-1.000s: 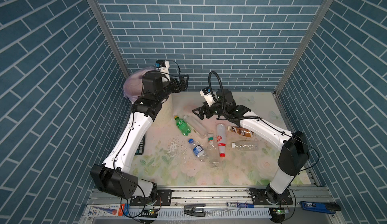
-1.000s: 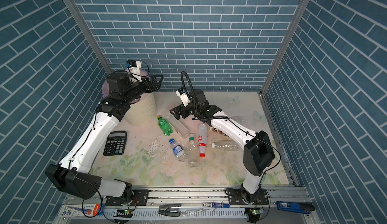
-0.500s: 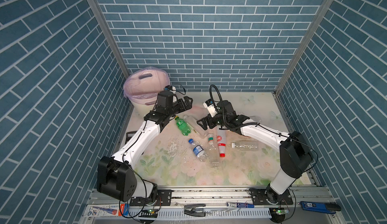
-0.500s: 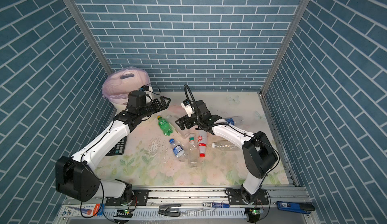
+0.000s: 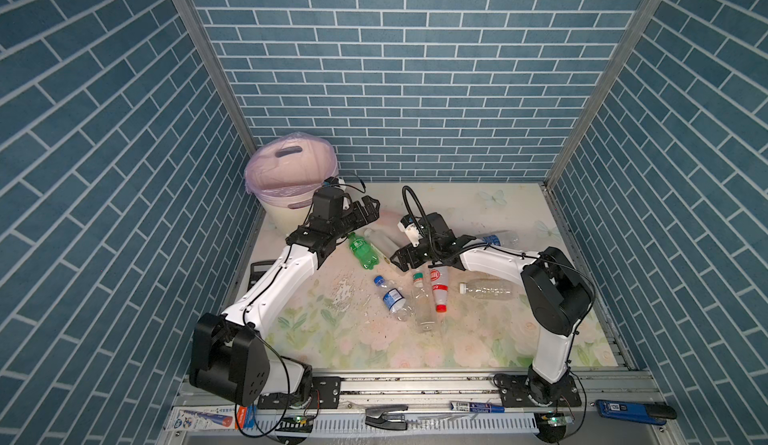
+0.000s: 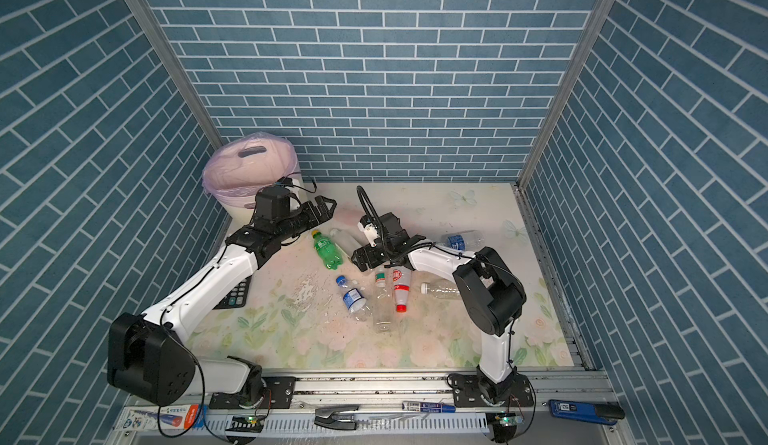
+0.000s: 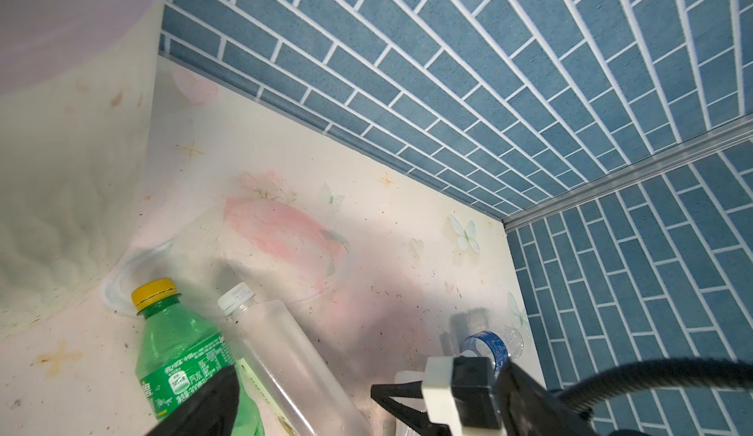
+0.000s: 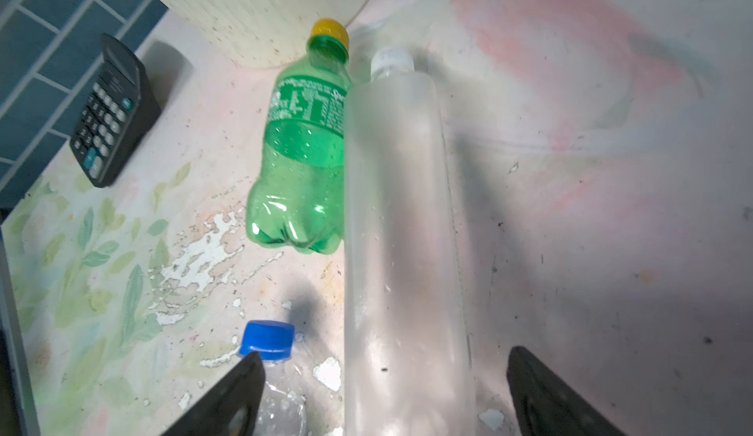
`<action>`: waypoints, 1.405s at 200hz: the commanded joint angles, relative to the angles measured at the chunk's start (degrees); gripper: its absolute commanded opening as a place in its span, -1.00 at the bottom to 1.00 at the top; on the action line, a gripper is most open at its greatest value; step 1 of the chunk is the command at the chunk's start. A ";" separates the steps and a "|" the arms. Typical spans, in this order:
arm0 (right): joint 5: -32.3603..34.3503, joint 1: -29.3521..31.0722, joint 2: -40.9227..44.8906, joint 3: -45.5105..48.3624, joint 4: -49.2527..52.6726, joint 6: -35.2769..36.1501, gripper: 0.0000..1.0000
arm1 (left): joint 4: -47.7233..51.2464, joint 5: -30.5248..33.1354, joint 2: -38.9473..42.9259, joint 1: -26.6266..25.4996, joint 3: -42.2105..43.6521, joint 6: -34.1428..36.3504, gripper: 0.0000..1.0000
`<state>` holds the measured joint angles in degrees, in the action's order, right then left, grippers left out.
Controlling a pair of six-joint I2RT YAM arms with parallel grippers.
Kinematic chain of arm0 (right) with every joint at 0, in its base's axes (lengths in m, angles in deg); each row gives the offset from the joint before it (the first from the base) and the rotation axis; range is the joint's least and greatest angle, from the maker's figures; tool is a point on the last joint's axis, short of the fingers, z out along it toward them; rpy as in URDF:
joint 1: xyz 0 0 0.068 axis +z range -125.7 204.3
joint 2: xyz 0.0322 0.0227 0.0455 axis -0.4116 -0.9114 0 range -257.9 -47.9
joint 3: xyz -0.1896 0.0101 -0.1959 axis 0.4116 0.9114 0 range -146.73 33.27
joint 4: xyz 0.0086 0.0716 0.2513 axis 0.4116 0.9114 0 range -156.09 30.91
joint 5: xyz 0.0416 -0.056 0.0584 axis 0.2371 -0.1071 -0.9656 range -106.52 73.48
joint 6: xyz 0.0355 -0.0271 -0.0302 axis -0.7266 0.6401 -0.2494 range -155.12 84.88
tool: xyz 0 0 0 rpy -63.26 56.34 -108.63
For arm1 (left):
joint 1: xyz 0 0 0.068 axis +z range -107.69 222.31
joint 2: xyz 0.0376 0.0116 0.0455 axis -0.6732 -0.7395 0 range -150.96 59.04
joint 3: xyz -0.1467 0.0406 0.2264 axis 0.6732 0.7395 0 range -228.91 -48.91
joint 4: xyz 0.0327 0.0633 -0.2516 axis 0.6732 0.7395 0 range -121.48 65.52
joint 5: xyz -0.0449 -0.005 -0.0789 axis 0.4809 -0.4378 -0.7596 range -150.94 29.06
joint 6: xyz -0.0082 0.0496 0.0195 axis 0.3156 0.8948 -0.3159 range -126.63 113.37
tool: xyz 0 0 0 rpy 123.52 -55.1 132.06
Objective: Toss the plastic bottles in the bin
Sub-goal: 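Grasp the frosted white-capped bottle with the right gripper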
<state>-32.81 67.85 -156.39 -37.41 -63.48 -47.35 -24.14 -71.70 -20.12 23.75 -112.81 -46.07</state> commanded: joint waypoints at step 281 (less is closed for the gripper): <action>7.36 -7.11 -7.33 -9.48 7.19 -4.20 -0.09 | -1.94 -1.60 -2.99 0.11 2.46 -4.03 0.99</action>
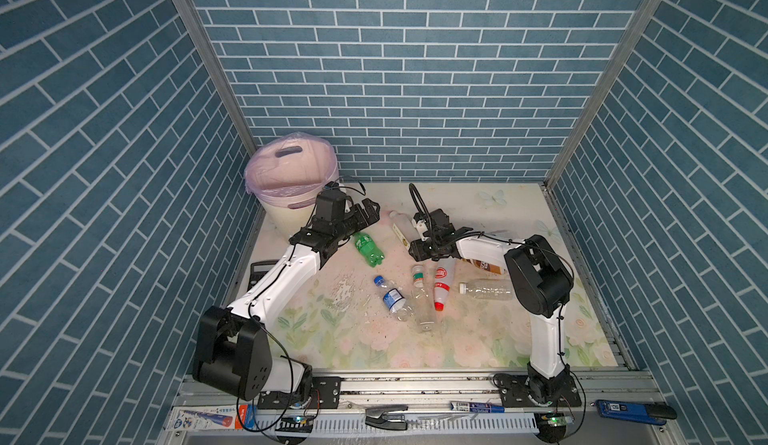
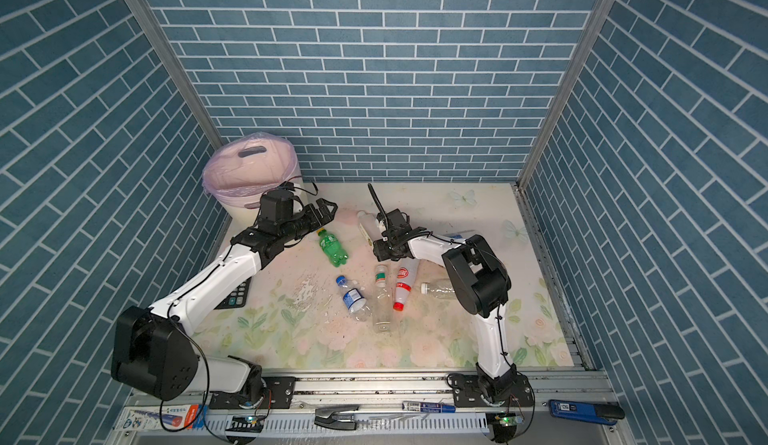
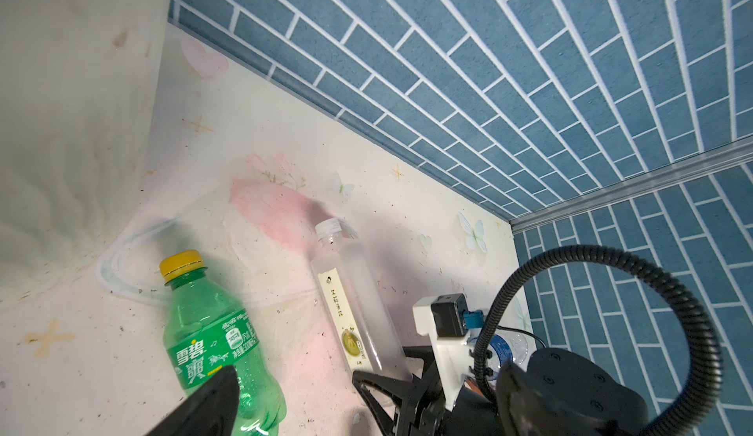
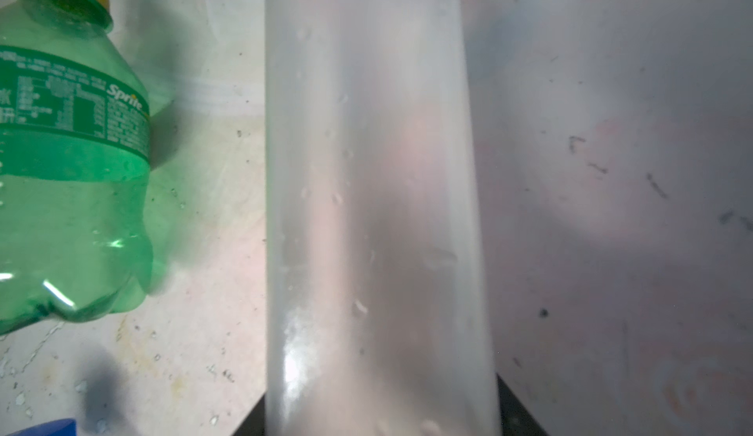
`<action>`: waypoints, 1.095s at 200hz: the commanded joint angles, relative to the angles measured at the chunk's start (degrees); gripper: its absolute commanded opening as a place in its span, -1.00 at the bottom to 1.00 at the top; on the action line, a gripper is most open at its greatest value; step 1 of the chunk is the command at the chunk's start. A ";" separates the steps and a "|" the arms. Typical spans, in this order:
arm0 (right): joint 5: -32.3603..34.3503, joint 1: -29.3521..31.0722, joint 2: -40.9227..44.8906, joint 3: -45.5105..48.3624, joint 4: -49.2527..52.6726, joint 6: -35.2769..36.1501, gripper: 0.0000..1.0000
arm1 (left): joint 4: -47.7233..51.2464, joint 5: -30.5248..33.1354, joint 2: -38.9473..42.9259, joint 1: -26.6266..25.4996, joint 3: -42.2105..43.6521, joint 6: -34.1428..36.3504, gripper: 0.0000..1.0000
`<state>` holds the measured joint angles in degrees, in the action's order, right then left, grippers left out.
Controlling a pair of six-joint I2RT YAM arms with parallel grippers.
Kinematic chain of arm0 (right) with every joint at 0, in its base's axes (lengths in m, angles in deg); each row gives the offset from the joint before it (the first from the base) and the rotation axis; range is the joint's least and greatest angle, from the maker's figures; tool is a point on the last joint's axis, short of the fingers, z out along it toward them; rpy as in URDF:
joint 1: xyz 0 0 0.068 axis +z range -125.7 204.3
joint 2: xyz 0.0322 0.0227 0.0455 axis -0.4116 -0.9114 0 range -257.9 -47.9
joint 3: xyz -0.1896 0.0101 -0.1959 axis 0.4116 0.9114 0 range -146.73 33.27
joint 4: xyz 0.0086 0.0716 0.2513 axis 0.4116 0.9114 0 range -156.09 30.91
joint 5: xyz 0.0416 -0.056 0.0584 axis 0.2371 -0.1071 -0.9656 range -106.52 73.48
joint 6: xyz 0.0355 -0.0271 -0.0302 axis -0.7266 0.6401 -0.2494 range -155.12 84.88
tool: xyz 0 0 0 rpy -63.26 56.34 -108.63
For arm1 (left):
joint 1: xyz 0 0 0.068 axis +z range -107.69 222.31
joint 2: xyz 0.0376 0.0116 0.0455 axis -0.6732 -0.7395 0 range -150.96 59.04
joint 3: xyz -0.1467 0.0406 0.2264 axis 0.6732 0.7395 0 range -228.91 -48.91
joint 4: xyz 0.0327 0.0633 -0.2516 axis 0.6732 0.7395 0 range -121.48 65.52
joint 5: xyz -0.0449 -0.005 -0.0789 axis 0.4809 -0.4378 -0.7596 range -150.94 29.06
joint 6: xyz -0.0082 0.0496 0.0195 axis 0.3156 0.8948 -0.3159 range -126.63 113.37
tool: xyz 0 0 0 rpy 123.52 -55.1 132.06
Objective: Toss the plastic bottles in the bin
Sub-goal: 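Grasp the frosted white-capped bottle with the right gripper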
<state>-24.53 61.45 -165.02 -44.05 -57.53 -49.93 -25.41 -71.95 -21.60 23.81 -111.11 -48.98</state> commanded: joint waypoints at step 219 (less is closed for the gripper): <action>-3.83 -1.77 6.91 -2.93 -0.03 -2.77 -0.14 | -3.17 -7.72 -12.35 -2.71 -4.96 -5.40 0.99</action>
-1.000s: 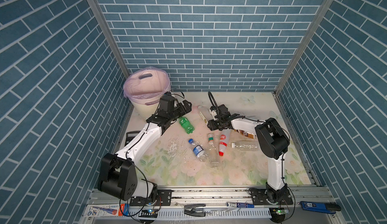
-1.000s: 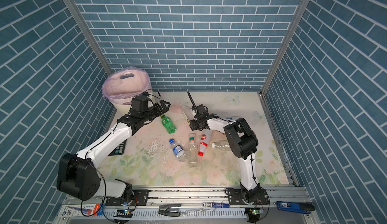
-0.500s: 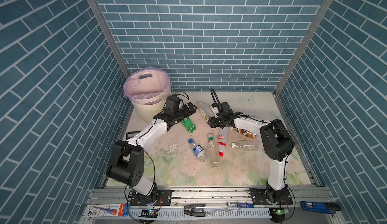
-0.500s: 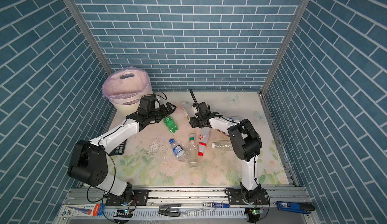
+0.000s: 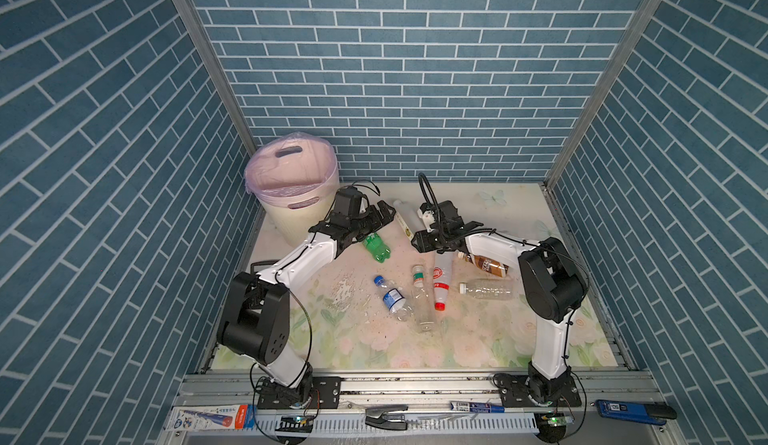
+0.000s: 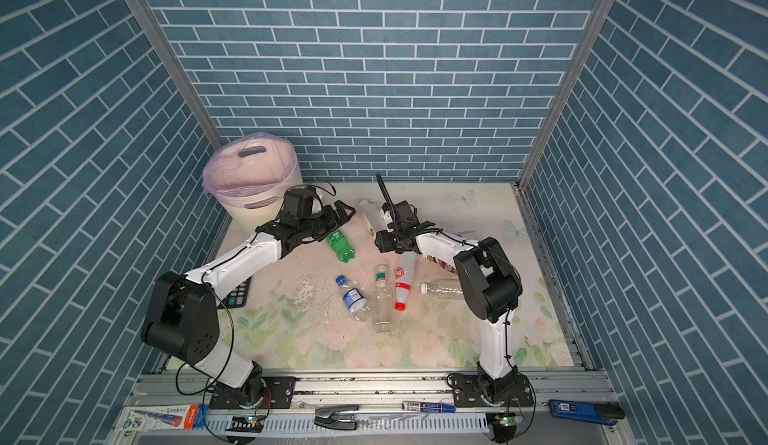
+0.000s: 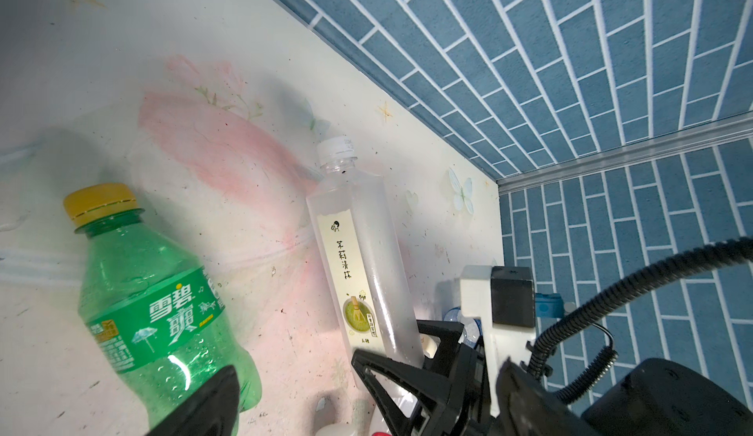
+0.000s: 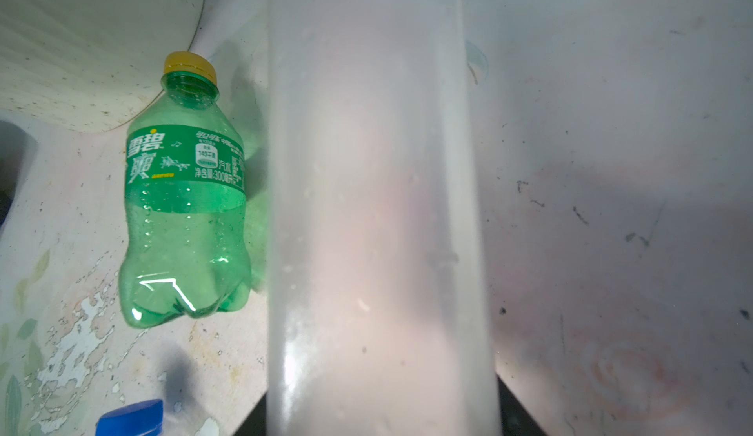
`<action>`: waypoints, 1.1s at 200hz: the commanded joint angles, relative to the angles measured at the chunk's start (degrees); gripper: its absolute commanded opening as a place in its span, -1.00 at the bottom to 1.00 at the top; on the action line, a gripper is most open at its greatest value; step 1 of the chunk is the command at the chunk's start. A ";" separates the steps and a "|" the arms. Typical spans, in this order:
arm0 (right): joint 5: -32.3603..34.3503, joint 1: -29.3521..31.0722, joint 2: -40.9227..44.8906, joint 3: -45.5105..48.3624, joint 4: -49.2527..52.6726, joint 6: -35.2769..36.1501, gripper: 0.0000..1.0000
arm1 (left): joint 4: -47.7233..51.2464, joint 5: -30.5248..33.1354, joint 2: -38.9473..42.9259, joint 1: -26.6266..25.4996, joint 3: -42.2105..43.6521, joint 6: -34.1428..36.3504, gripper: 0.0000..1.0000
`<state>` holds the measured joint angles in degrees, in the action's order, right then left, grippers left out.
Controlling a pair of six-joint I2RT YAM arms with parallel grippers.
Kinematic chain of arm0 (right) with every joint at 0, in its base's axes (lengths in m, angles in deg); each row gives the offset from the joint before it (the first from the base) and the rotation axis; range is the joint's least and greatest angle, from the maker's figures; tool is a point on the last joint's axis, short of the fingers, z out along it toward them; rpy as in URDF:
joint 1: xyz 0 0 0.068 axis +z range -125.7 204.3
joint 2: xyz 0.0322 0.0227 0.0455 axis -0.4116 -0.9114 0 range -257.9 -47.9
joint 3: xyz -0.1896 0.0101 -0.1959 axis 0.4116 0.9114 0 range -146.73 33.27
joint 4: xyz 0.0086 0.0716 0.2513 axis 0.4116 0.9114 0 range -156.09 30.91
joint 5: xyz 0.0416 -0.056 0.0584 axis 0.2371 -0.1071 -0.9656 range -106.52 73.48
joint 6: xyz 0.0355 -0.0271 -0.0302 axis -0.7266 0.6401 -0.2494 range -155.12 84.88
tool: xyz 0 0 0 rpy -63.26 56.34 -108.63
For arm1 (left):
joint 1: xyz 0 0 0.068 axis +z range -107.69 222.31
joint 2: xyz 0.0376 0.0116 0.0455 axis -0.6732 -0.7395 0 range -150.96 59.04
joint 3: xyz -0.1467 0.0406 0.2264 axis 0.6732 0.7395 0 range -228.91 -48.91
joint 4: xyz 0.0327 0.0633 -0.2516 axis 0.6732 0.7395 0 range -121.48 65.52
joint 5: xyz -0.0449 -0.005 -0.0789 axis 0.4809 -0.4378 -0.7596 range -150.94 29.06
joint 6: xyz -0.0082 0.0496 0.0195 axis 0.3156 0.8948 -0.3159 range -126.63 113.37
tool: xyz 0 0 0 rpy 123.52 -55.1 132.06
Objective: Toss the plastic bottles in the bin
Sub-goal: 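Lift the frosted bottle with right gripper while left gripper approaches its cap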
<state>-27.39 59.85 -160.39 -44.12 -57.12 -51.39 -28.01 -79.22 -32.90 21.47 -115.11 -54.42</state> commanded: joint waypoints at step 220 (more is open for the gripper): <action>-13.65 0.96 13.52 -0.41 -7.58 -3.20 -0.15 | -3.00 -4.61 -12.04 -0.49 -15.63 -1.34 0.88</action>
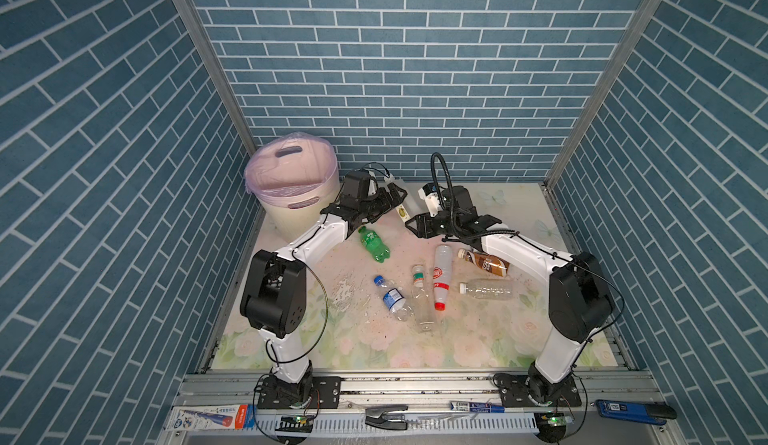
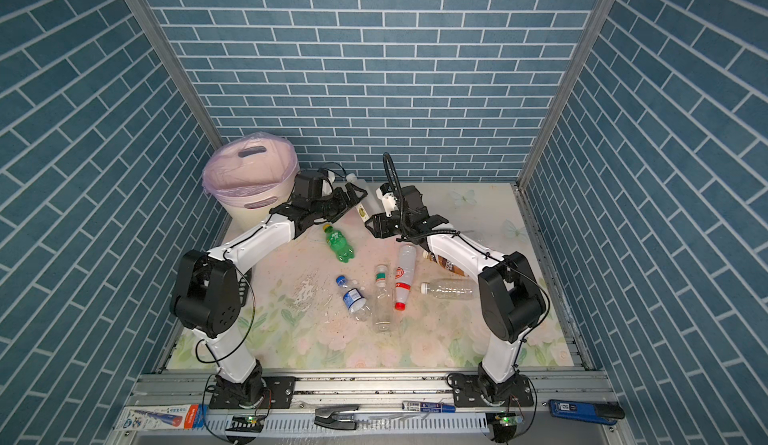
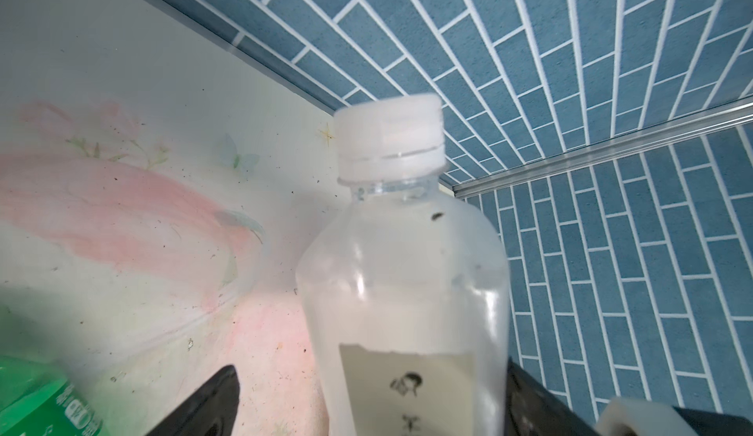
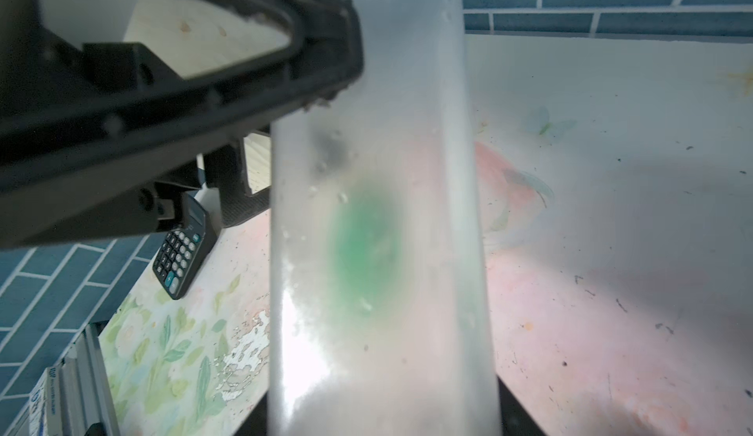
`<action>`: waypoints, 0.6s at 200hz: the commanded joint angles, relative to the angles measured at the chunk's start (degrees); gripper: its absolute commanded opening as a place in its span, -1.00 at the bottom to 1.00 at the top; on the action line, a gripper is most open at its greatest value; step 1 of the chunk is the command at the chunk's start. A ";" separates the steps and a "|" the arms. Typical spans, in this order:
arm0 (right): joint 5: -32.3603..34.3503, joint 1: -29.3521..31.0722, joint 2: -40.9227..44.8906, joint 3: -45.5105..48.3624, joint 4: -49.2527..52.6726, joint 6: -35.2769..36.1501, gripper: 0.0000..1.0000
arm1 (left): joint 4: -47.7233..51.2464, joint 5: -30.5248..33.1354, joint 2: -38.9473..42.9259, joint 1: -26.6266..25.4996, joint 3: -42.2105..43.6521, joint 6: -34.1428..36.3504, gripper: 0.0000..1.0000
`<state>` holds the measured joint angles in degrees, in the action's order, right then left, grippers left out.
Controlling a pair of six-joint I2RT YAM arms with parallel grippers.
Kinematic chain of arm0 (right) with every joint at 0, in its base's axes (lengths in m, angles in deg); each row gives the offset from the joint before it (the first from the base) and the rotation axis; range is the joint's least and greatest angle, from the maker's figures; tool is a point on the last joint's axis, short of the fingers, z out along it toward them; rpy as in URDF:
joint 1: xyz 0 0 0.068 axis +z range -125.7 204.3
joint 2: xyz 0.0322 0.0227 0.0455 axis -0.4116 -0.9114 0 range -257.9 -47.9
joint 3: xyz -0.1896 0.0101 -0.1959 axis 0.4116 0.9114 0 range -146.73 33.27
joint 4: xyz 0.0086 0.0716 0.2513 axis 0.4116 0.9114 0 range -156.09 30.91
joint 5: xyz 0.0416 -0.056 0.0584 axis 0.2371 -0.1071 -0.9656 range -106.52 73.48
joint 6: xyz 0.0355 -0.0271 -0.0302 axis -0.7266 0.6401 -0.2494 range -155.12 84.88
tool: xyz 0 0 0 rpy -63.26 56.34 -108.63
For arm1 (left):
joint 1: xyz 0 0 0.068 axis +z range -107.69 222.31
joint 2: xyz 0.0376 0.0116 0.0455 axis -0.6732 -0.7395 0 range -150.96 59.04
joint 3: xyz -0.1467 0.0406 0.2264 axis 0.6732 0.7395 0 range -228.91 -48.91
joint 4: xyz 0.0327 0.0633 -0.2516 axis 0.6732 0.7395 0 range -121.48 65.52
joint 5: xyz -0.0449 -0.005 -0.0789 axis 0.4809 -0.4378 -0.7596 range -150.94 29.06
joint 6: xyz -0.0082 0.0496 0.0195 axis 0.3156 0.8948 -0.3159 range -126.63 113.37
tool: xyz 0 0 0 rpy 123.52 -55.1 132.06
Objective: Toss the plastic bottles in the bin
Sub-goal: 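Lift the frosted bottle with right gripper while left gripper approaches its cap, then grasp the white cap with left gripper while right gripper holds the bottle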
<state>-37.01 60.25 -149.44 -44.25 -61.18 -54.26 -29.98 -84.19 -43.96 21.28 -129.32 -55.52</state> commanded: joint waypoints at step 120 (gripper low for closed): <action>-5.79 1.50 2.79 -1.12 -2.72 0.33 0.12 | 0.05 2.58 2.20 -0.57 -0.24 1.57 -0.07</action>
<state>-41.42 61.34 -149.35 -44.23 -62.69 -55.44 -32.30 -83.77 -43.55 20.90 -129.42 -58.49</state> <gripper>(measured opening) 0.573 0.559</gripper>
